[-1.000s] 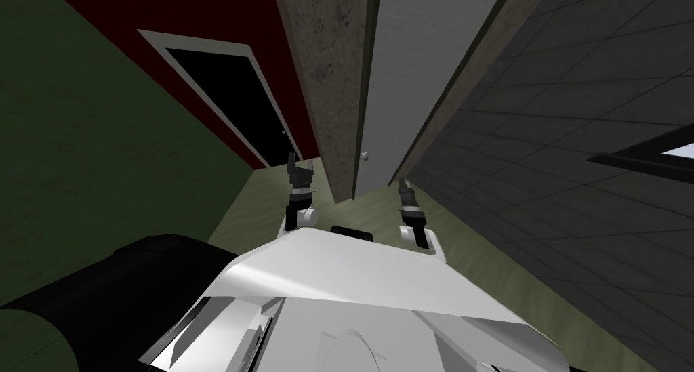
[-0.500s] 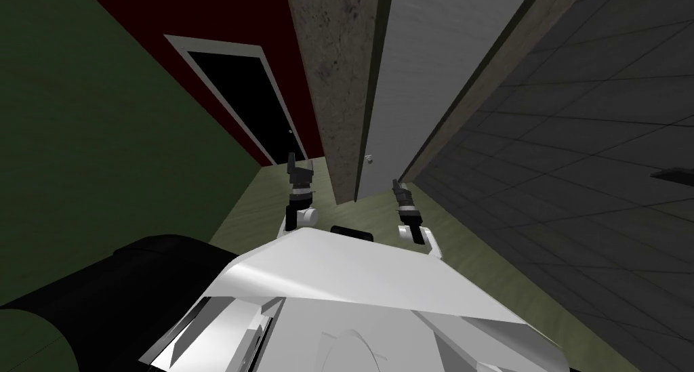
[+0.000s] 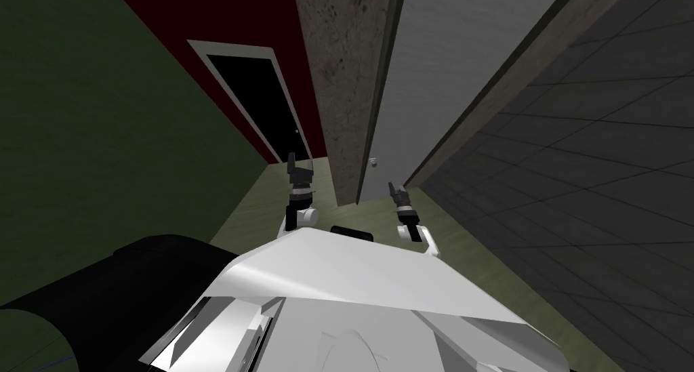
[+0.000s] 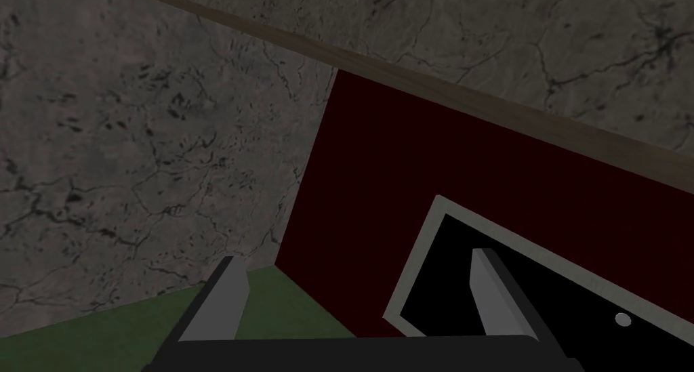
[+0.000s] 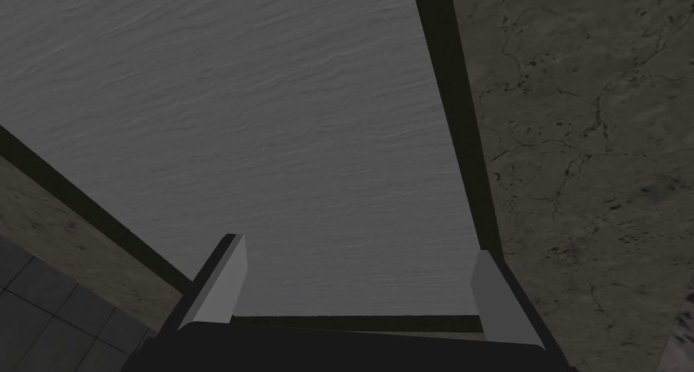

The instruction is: Pull the door open

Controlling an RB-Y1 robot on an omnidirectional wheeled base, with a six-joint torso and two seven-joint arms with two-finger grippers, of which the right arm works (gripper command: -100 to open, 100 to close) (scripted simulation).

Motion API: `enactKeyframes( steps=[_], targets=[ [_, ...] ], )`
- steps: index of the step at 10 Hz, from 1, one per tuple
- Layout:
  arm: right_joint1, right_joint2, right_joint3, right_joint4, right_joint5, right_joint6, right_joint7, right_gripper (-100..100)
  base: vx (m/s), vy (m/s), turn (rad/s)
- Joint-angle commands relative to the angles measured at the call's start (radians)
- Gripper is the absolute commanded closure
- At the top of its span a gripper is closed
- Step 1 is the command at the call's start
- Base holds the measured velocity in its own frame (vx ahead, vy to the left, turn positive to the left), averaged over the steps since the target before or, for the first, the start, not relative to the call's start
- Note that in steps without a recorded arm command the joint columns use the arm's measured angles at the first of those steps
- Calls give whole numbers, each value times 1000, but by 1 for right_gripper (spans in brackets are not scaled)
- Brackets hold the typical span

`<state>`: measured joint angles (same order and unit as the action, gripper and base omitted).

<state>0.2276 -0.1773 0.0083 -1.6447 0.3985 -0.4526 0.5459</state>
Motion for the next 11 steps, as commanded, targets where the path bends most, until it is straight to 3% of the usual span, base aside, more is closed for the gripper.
enactKeyframes(
  steps=[1, 4, 11],
  targets=[
    [-13, -6, 1, 32, 20, 1, 30, -100, 81, -45, 137],
    [-41, -20, 4, 101, 65, 7, 95, -100, 100, -45, 152],
    [-86, -41, 9, 210, 138, 16, 197, -100, 89, -45, 114]
  ],
)
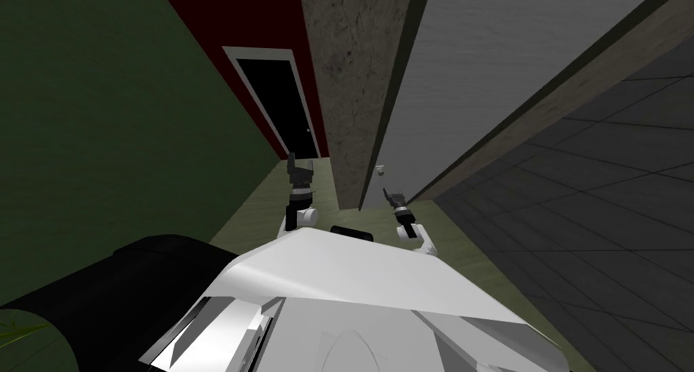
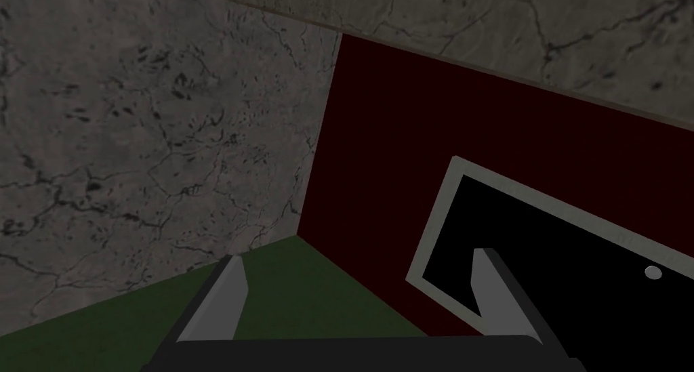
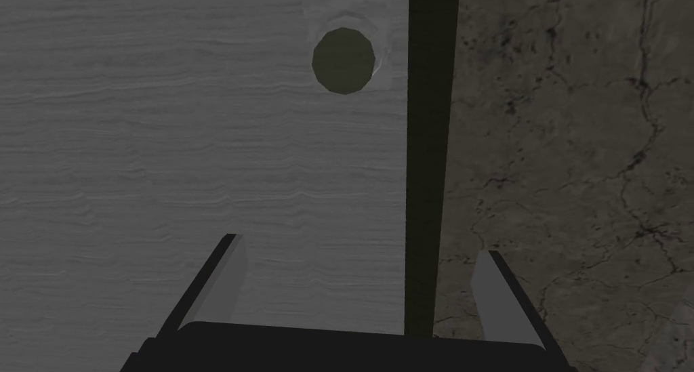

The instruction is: Pull the door open

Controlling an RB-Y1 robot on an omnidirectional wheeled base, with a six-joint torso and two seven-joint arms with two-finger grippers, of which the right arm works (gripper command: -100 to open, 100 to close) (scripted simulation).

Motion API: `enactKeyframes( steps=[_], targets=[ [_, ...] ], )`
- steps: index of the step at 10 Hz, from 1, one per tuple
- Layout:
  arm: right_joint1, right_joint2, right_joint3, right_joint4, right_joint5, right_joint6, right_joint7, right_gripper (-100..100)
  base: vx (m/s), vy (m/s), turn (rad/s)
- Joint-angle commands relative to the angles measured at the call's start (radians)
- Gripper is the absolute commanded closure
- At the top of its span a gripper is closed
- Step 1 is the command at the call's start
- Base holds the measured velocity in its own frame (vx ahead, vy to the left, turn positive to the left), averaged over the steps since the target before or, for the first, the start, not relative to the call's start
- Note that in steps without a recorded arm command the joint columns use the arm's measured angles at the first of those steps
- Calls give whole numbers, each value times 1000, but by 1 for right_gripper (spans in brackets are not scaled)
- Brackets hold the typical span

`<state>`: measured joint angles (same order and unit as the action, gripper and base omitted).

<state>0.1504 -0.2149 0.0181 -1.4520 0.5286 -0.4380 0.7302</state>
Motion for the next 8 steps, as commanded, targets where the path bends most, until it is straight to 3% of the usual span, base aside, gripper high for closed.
enactKeyframes(
  steps=[1, 4, 5, 6, 8],
  targets=[
    [-14, -6, 0, 29, 15, 2, 24, -100, 107, -55, 109],
    [-34, -16, 2, 78, 48, 6, 70, -100, 92, -63, 113],
    [-28, -14, 4, 62, 42, 8, 58, -100, 41, -28, 22],
    [-40, -11, -31, 84, 35, 10, 71, -100, 30, 15, 346],
    [-50, -8, -65, 103, 27, 12, 80, -100, 59, 28, 231]
  ],
)
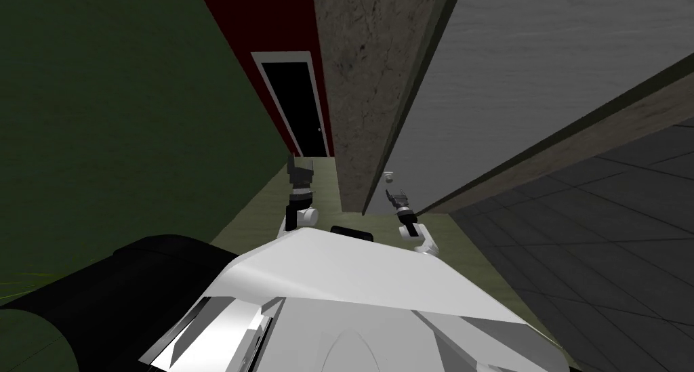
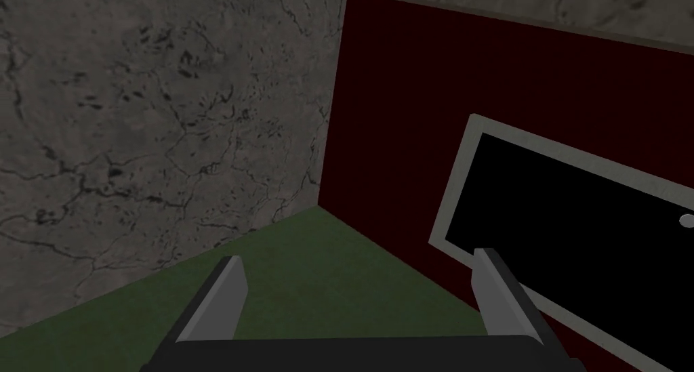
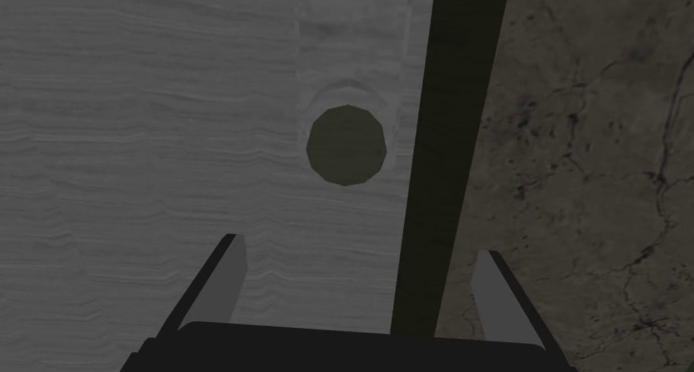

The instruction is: Pull the door open

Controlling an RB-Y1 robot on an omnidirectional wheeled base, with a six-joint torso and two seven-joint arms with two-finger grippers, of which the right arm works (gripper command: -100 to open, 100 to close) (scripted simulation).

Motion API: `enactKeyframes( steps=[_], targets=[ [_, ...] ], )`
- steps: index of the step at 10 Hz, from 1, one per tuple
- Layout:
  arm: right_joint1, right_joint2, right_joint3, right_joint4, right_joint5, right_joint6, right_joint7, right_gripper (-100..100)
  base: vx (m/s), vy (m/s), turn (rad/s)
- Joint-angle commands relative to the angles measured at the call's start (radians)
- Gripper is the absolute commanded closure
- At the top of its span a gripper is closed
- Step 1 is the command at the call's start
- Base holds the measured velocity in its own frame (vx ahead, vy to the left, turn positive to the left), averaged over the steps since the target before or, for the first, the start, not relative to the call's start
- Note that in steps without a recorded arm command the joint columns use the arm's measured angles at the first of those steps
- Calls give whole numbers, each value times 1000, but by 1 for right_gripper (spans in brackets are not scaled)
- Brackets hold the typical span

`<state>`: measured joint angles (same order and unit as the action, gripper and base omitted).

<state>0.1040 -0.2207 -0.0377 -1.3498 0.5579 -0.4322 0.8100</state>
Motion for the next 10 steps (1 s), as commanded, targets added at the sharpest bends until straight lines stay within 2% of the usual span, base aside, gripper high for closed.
enactKeyframes(
  steps=[1, 8, 9, 10],
  targets=[
    [-9, 0, -29, 12, -7, 7, 6, -100, 50, 30, 175],
    [-51, 11, -164, 89, -39, 14, 43, -100, 62, 3, 198],
    [-58, 13, -187, 103, -45, 15, 50, -100, 61, -15, 320],
    [-59, 14, -174, 101, -41, 14, 47, -100, 29, -13, 71]
  ],
)
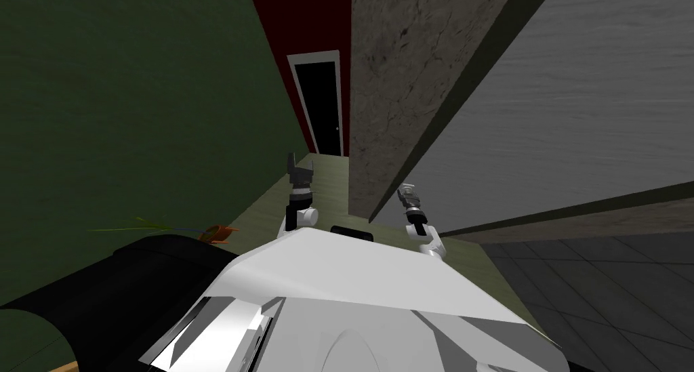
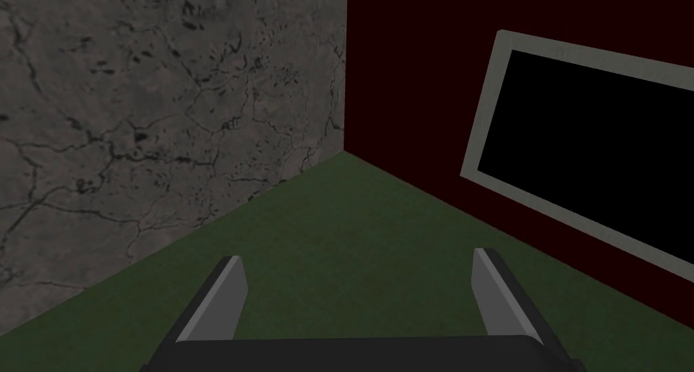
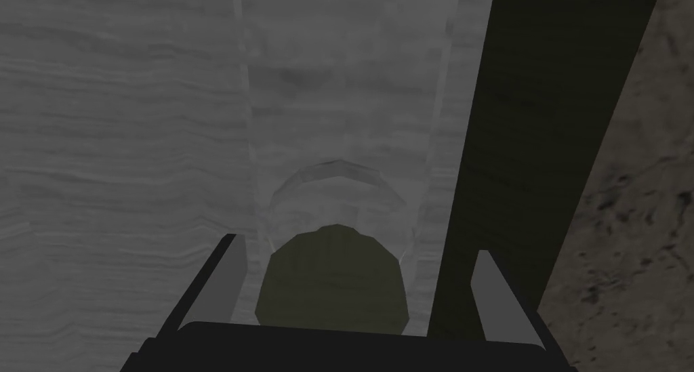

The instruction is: Pull the door open

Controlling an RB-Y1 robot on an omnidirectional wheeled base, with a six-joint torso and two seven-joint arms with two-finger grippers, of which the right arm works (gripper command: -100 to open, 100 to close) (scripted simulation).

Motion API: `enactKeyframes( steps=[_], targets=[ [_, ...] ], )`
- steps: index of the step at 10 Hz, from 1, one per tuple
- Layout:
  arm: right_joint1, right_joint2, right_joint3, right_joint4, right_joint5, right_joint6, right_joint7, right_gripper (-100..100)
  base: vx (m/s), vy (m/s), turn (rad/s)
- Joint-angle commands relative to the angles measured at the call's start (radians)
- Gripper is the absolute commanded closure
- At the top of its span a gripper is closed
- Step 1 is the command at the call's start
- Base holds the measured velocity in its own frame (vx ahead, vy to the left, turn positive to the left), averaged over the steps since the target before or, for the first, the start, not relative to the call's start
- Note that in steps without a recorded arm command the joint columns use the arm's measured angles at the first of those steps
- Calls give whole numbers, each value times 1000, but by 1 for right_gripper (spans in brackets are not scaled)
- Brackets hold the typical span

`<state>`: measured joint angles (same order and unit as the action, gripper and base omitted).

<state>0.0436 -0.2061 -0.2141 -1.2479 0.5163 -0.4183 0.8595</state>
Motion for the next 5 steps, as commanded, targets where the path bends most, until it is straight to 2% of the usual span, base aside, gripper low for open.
enactKeyframes(
  steps=[1, 5],
  targets=[
    [1, -1, 2, -1, 0, 0, -2, 100, -3, 0, -73],
    [1, -1, 2, -1, 0, 0, -2, 100, -4, -1, -4]
  ],
)
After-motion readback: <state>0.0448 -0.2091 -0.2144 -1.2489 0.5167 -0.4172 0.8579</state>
